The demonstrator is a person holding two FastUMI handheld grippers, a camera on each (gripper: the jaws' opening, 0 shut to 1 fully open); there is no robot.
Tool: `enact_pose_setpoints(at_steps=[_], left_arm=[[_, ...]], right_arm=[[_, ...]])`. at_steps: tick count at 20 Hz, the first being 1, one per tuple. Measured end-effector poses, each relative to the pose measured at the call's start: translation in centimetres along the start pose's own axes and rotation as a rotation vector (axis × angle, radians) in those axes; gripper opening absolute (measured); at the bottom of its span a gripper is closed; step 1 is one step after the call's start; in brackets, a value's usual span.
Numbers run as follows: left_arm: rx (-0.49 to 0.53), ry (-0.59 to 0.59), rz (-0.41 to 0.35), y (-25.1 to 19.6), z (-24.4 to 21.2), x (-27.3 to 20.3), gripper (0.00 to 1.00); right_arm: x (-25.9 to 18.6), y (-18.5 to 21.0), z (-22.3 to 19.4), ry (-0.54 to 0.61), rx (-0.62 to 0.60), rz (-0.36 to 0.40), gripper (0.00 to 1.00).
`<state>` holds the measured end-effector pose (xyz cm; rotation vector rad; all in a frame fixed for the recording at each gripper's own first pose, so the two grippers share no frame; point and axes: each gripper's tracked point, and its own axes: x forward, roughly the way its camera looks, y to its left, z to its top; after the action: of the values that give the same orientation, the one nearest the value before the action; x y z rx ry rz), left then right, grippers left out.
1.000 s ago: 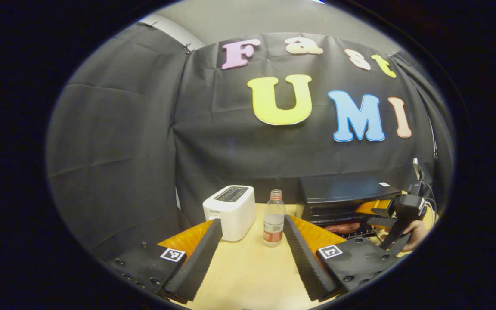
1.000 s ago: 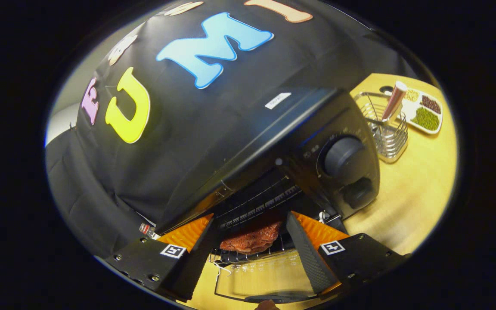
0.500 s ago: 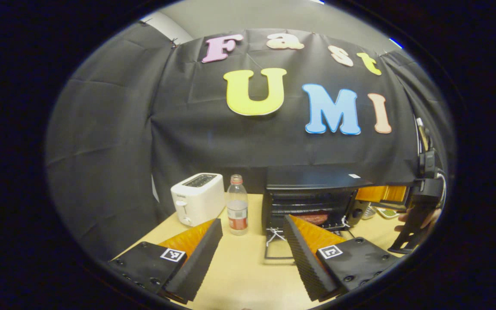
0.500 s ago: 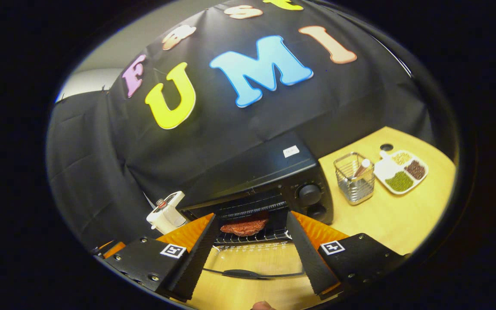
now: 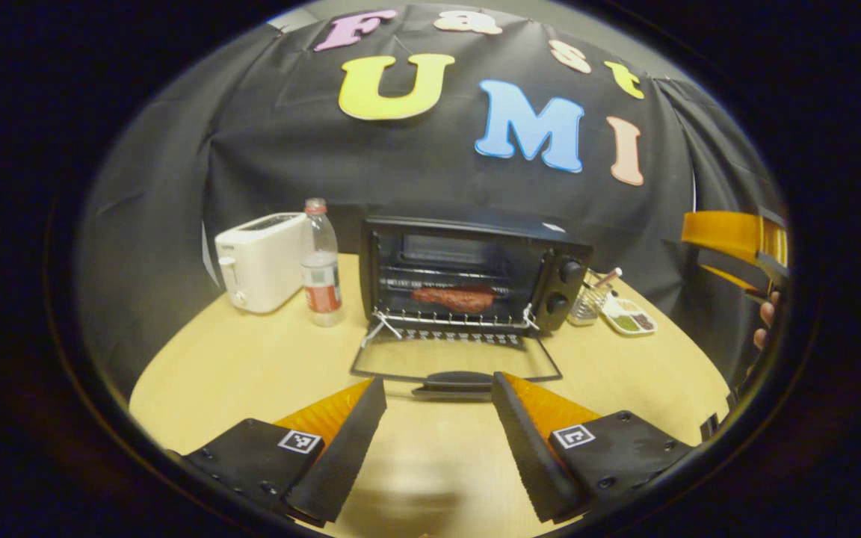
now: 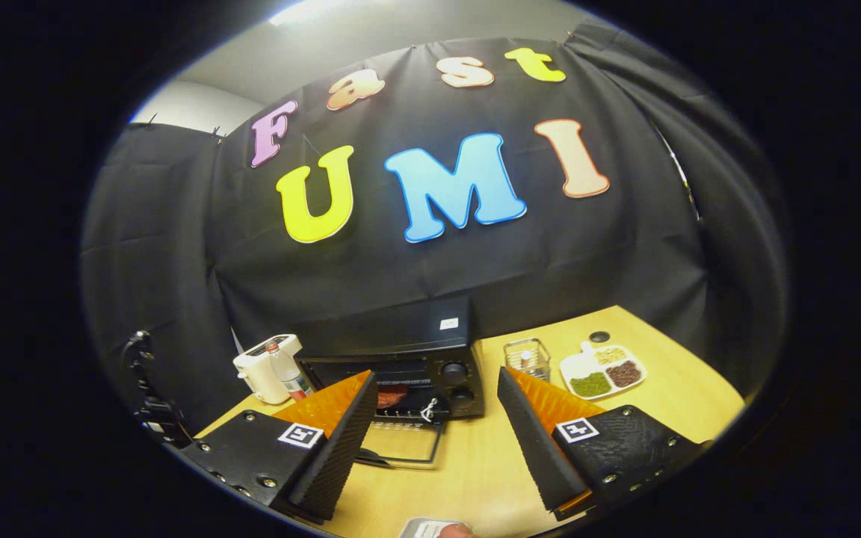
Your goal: Open the electric oven with the left hand, put the food in, and close the electric oven.
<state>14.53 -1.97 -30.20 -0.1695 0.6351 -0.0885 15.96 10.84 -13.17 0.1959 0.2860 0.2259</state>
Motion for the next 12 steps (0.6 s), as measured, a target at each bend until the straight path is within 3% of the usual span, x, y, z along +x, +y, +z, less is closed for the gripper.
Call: enact_pose_setpoints(at_steps=[2,7,9,12], left_arm=[[-0.018,0.055,-0.007,-0.9,-1.8,1.4,0.97],[-0.010,0.173,0.013,-1.4,-5.0,4.9,1.00],[0.000,0.207,0.016,-1.3,-5.8,6.3,0.92],[0.042,0.240,0.010,-1.5,-6.6,8.0,0.92]], right_arm=[[-1.6,-1.4,0.6,-0.028,-0.038,-0.040,0.97],[-5.1,-4.2,1.2,-0.049,-0.117,-0.134,0.98],[-6.3,-5.0,1.1,-0.044,-0.126,-0.161,0.97],[-7.3,-6.1,0.7,-0.028,-0.117,-0.198,0.98]])
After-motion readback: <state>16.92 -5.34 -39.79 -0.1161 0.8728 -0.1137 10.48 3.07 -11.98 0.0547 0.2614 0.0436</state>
